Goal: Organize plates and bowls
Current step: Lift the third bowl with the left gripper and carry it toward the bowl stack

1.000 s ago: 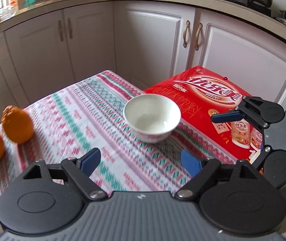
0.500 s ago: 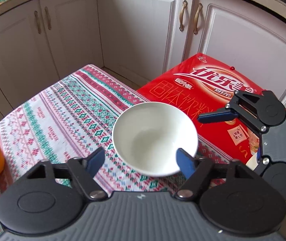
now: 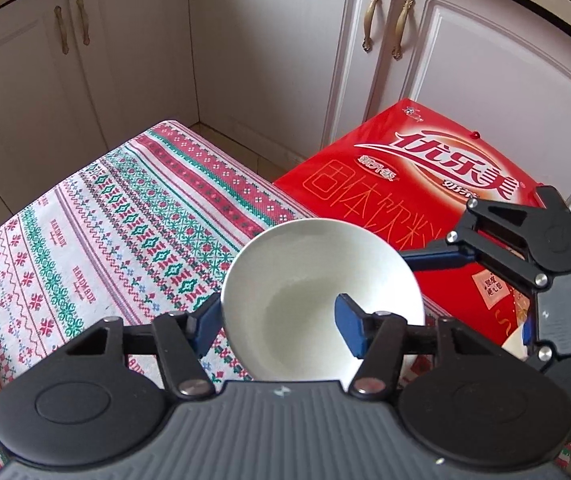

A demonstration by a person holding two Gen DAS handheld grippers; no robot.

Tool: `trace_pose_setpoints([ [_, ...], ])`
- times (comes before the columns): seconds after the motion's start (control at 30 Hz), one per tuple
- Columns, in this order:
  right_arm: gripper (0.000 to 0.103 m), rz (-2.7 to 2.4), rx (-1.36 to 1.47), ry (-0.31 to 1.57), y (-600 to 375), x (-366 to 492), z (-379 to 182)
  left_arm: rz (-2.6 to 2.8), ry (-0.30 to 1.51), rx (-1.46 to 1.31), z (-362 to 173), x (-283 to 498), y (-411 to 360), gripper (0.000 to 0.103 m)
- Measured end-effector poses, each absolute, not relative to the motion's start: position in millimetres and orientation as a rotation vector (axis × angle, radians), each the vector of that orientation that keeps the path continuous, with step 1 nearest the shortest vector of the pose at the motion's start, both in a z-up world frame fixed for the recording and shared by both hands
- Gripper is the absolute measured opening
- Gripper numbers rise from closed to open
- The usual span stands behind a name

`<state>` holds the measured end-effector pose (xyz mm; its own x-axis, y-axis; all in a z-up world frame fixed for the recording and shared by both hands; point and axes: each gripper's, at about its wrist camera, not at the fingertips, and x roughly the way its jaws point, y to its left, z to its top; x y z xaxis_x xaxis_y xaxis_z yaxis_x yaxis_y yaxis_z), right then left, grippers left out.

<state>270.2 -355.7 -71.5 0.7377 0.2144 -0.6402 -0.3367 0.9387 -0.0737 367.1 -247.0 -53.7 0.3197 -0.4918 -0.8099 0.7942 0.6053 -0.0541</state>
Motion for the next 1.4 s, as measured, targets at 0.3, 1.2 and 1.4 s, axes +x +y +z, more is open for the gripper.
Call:
trace_pose_setpoints([
  [0.3,0.086,0.305,-0.183,0.676,-357.1,267.9,-69.8,-0.881,0.913,0.387,-56.2,372.2,-251.3,0.059],
  [1.2,0.086,0.371,-0.193,0.660,-331.2,216.0,-19.9,-0.855,0.855,0.358,-10.1,305.8,-207.8,0.059],
  [1.4,0.086,0.400,-0.212,0.631,-314.4,195.0,-2.7,-0.824,0.819,0.342,7.5,280.8,-187.7,0.059],
])
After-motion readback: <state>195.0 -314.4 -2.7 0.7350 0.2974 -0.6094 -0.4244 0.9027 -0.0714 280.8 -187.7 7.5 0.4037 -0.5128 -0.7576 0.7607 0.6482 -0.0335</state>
